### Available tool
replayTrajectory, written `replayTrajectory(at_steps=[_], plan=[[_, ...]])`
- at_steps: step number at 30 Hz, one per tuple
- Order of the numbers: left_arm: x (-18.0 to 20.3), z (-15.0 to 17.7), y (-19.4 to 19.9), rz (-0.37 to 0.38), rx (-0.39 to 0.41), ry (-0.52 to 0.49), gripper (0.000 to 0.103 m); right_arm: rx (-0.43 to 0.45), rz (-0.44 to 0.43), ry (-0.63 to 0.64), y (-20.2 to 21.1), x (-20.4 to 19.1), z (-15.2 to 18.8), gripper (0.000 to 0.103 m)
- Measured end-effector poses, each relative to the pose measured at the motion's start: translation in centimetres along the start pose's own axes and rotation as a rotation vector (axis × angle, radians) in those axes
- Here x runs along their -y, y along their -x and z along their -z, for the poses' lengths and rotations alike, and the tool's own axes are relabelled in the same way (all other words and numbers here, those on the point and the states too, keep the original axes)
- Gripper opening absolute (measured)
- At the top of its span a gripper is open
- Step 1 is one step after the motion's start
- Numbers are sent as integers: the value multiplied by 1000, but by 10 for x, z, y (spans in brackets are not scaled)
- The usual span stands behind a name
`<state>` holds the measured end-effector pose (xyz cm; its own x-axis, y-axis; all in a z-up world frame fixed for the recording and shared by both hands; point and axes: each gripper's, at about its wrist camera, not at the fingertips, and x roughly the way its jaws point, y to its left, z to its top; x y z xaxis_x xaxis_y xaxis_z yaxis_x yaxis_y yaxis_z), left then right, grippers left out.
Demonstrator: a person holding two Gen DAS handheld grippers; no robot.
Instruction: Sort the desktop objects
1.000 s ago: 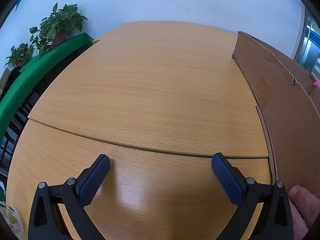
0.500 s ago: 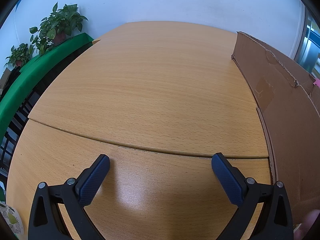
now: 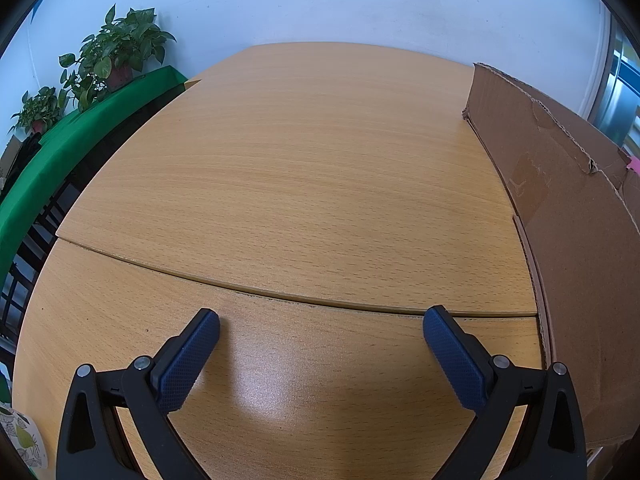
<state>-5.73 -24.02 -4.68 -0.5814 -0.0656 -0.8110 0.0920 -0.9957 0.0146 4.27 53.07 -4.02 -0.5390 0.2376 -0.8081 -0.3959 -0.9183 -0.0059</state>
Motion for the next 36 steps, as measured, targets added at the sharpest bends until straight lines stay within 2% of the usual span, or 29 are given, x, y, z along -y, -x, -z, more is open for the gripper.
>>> replayTrajectory(at_steps=[29,33,36], plan=[[0,2,2,-3,0,2,103,0,1,-1,-1,-3,-1,103],[2,14,20,2,-30,27,103,0,1,-1,-1,-3,-1,103],[8,30,75,22,82,44,103,0,1,-1,-1,-3,-1,103]])
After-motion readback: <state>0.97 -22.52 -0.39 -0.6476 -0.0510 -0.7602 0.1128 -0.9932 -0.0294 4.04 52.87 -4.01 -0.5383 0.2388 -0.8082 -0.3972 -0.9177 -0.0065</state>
